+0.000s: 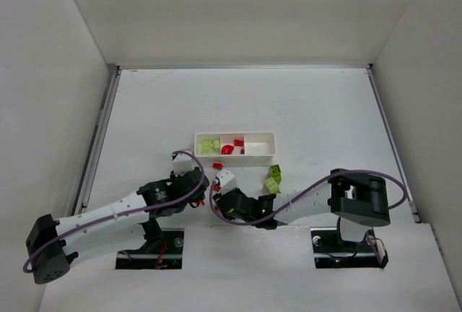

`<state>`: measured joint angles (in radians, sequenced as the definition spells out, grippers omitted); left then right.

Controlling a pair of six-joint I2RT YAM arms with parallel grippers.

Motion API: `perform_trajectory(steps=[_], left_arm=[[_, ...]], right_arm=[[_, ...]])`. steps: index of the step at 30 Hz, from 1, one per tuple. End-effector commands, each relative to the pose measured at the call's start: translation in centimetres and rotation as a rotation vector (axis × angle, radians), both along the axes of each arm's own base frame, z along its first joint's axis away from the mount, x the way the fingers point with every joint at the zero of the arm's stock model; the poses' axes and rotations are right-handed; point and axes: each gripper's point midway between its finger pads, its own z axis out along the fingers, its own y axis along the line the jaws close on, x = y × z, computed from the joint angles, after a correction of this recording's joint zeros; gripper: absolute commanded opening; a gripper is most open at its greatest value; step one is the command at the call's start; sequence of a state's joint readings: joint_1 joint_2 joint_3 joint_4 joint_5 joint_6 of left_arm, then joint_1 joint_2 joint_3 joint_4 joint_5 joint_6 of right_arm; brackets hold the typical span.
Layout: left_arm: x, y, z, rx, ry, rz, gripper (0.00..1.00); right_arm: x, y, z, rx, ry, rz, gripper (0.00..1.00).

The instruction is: Sort the legos into containers by color

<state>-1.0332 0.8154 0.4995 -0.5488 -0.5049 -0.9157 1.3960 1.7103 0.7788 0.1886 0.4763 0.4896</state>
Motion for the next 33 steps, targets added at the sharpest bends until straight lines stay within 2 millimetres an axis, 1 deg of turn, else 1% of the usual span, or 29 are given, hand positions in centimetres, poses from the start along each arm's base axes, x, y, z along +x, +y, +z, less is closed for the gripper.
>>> perform_trajectory(steps=[1, 4, 7, 10, 16, 20, 23, 26, 27, 29, 31, 33], left_arm=[[-0.7, 0.8, -0.5, 0.033, 0.027, 0.015, 0.35], [-1.1, 1.2, -1.0, 0.042, 0.046, 0.034, 0.35], [-1.3, 1.2, -1.3, 0.020, 0.058, 0.061, 0.35], [-1.5, 1.1, -1.4, -0.004, 0.054, 0.073, 0.34], [-0.8, 0.8, -0.7, -0.107, 0.010, 0.106, 0.34], [-0.3, 0.3, 0.0, -0.188, -0.028, 0.117, 0.33], [-0.4, 0.0, -0.1, -0.205, -0.019, 0.101, 0.34], [-0.8, 0.1, -1.1, -0.177, 0.005, 0.093, 0.34], [-0.8, 0.1, -1.3, -0.174, 0.009, 0.094, 0.34], [-0.9, -0.3, -1.3, -0.179, 0.008, 0.082, 0.34], [-0.8, -0.7, -1.0, -0.188, -0.003, 0.069, 0.34], [-0.5, -1.0, -0.6, -0.200, -0.019, 0.063, 0.34]], right_arm=[[0.9, 1.5, 1.1, 0.047, -0.021, -0.013, 0.45], [0.9, 2.0, 1.1, 0.057, -0.024, -0.004, 0.42], [1.1, 2.0, 0.9, 0.067, -0.023, -0.019, 0.31], [1.6, 1.6, 1.0, 0.085, -0.029, -0.047, 0.23], [2.1, -0.9, 4.7, 0.187, -0.058, -0.120, 0.21], [3.3, -2.4, 7.4, 0.261, -0.072, -0.162, 0.21], [5.8, -3.4, 9.4, 0.307, -0.094, -0.219, 0.21], [9.5, -3.7, 11.4, 0.347, -0.126, -0.279, 0.21], [11.0, -3.8, 12.0, 0.356, -0.140, -0.301, 0.21], [13.2, -3.5, 12.9, 0.362, -0.159, -0.329, 0.22], [15.8, -3.4, 12.8, 0.335, -0.183, -0.355, 0.22], [17.6, -3.3, 12.0, 0.303, -0.192, -0.377, 0.22]])
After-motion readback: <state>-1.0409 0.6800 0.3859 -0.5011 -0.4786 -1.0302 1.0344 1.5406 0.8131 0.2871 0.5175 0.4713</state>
